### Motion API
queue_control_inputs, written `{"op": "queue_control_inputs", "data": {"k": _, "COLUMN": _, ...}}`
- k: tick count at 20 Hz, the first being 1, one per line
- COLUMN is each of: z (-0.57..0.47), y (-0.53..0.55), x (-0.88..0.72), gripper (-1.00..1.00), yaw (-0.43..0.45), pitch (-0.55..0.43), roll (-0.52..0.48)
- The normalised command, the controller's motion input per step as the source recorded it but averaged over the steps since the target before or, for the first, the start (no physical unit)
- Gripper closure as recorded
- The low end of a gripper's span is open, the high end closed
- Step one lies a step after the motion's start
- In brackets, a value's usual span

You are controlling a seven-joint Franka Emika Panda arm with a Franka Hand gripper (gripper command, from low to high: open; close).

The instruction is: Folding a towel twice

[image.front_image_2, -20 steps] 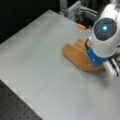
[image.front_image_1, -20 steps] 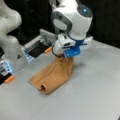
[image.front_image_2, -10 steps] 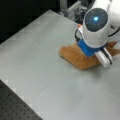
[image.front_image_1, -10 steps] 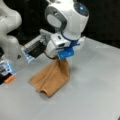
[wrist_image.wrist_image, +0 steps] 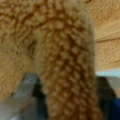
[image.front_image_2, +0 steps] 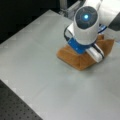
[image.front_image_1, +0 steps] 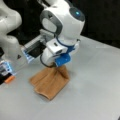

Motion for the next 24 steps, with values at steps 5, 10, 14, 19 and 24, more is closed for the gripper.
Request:
{"op": "queue_control_inputs", "data": {"k": 5, "z": -0.17, "y": -0.25, "x": -0.1, "gripper": 1.0, "yaw": 0.25, "pitch": -0.148, "roll": 0.016}}
{"op": "queue_control_inputs", "data": {"k": 10, "z": -0.14, "y": -0.17, "x": -0.13, "gripper": 1.0, "yaw": 0.235, "pitch": -0.173, "roll": 0.001}}
{"op": "queue_control_inputs", "data": {"k": 14, "z": -0.19, "y": -0.26, "x": -0.16, "gripper": 1.0, "yaw": 0.268, "pitch": -0.195, "roll": 0.007}}
{"op": "queue_control_inputs", "data": {"k": 19, "z": -0.15, "y": -0.36, "x": -0.12, "gripper": 1.0, "yaw": 0.307, "pitch": -0.173, "roll": 0.011}}
{"op": "queue_control_inputs", "data": {"k": 24, "z": -0.09, "y": -0.32, "x": -0.1, "gripper": 1.0, "yaw": 0.297, "pitch": -0.142, "roll": -0.009}}
